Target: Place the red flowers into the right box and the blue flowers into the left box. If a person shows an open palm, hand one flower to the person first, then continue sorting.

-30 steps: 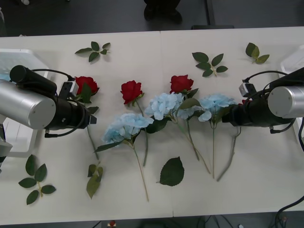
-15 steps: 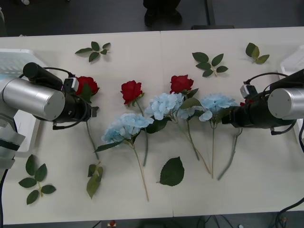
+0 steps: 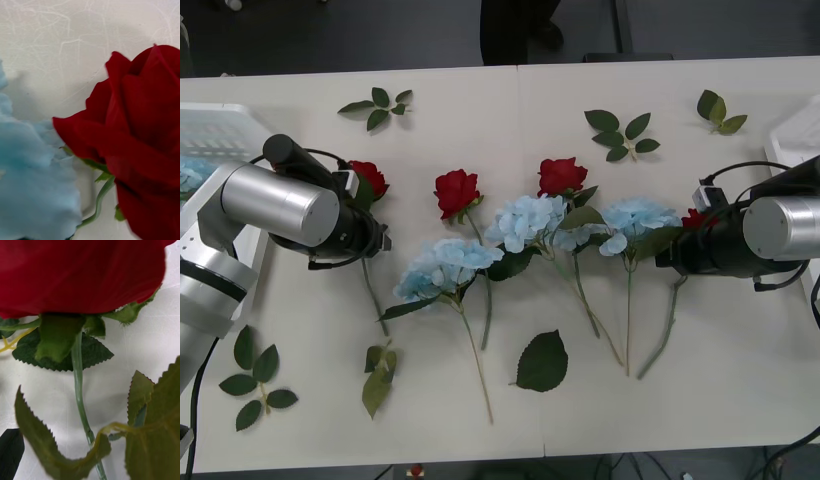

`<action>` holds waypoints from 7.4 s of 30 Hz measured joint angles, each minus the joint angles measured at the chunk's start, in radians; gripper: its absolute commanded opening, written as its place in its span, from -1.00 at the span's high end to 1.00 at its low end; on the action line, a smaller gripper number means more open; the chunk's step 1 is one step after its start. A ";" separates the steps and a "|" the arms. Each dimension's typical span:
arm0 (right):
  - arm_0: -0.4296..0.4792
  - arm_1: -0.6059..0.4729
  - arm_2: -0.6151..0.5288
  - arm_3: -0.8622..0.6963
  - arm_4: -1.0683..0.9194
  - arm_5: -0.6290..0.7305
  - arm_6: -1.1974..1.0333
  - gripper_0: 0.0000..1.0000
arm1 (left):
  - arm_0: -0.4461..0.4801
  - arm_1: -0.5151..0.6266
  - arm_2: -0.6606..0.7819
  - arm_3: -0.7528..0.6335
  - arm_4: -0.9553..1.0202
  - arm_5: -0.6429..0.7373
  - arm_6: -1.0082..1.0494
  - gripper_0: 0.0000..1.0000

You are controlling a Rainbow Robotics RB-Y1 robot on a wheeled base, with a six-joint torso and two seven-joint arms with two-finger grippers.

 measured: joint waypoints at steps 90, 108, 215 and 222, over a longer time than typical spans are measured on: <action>-0.561 -0.044 0.175 -0.022 -1.304 -0.746 1.133 1.00 | -0.018 -0.021 -0.015 0.045 -0.027 -0.017 0.000 0.88; -0.610 -0.023 0.204 -0.022 -1.409 -0.745 1.190 -0.71 | -0.018 -0.021 -0.015 0.045 -0.027 -0.017 0.000 0.97; -0.426 -0.331 0.345 0.293 -0.877 0.191 0.662 -1.00 | -0.008 -0.342 -0.244 -0.476 0.005 -0.741 -0.001 1.00; -0.426 -0.415 0.346 0.292 -1.050 0.250 0.666 -1.00 | -0.008 -0.343 -0.244 -0.476 0.005 -0.742 -0.001 1.00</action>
